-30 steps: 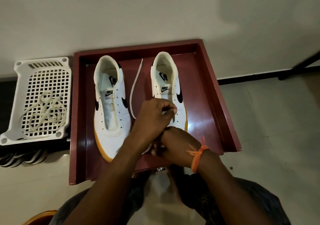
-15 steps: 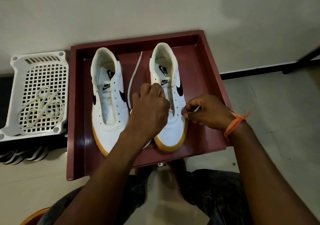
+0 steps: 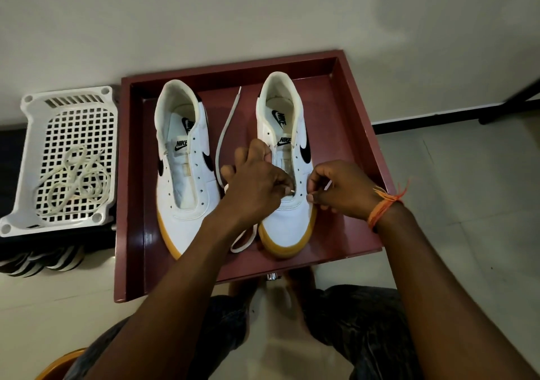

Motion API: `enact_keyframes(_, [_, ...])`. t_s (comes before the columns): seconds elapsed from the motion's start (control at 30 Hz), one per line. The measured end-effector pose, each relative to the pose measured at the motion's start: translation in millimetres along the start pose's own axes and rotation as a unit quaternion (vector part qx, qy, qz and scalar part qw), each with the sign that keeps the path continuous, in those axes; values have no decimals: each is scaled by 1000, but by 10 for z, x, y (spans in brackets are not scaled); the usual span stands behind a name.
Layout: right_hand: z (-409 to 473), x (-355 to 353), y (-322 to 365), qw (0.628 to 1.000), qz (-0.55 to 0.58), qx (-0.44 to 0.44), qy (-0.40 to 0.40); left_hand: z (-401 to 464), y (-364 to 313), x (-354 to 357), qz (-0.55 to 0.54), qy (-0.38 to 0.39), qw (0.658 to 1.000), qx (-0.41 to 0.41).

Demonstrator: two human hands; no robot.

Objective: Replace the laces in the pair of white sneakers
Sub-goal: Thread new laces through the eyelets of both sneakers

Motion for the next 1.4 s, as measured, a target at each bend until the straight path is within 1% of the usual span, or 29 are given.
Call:
enact_keyframes(0.17, [11,56,-17,1000,-6,5,-4,5,7,44,-58,18,998,-22])
enact_keyframes(0.4, [32,63,-3,1000,-13,3,3,14,25,86,-62,45,996,-44])
enact_keyframes(0.63, [39,56,-47,999,23,18,-32,22,22,121,-35,110,988,-103])
enact_keyframes(0.77, [42,47,-52,999,28,25,-34,8,11,121,-80,118,982,-124])
enact_keyframes(1.0, [-3,-22,19,999,22,24,-35,14,-8,78,-86,134,981,-113])
enact_keyframes(1.1, [-68,-103,114,999,18,8,-29,12,-18,72,-69,135,983,-106])
enact_keyframes(1.23, [-92,-69,227,995,-47,-15,-92,13,-30,45,-51,134,985,-96])
enact_keyframes(1.3, [-82,-30,240,992,-77,-32,-95,10,-28,32,-42,135,985,-94])
enact_keyframes(1.4, [-74,-17,209,992,-95,-40,-72,1,-30,21,-37,133,985,-99])
Point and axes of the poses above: each hand's wrist, its own z-axis towards the middle knuckle, its own x-axis out of the palm, y = z × x, the point moved 5 cm from there along z, towards the middle knuckle, and after that the axes turned 11 degrees about -y, right-handed, at the moved point
